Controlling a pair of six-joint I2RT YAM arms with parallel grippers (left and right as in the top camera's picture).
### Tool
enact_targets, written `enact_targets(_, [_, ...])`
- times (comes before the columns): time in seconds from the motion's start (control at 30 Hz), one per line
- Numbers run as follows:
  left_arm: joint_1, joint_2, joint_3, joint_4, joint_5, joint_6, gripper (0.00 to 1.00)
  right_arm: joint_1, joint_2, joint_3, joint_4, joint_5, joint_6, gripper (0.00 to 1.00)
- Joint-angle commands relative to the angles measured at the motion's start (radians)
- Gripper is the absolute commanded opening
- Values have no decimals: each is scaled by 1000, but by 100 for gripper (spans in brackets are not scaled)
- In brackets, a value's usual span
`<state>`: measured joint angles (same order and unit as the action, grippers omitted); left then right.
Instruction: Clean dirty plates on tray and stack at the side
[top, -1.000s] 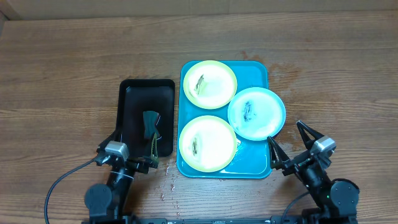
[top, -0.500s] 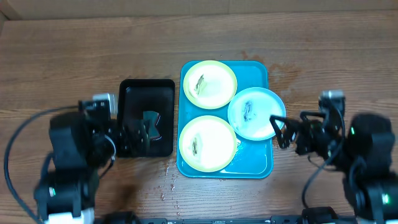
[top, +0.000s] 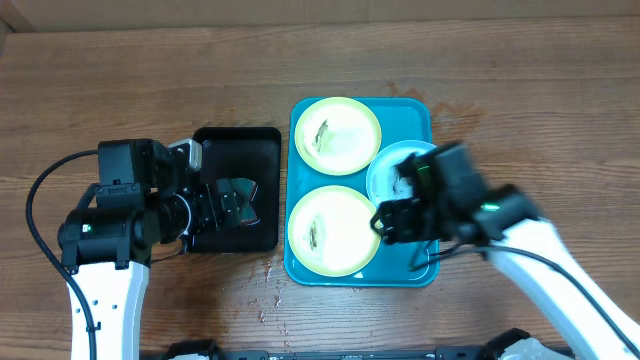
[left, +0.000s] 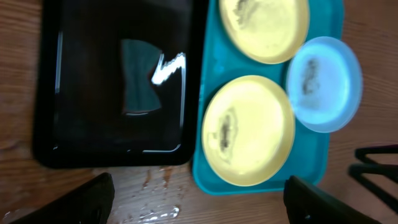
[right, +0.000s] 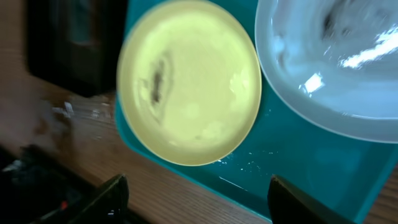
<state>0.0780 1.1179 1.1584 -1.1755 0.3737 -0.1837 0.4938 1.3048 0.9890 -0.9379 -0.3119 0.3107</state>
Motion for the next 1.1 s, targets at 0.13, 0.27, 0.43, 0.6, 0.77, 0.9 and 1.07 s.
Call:
enact_targets(0.13, [-6,24,18,-30,-152,-4,84,101,270,-27,80,271,241,61])
enact_targets(0.27, [-10,70,-29,4,-153,-4,82,100,409,-27,147,265,240,48])
enact_targets(0.43, [-76,178,-124,138,-208,-42,75,100,436,-27,197,277,236,17])
enact_targets(0.6, [-135,319,-171,238,-373,-133,70,100,436,-27,202,292,236,10])
enact_targets(0.77, [-140,480,-174,336,-375,-181,58,100,436,-27,207,311,236,7])
enact_targets(0.9, [-140,594,-174,433,-320,-179,50,100,436,-27,207,311,236,7])
enact_targets(1.07, [-140,684,-173,500,-241,-179,4,100,436,-27,202,311,235,6])
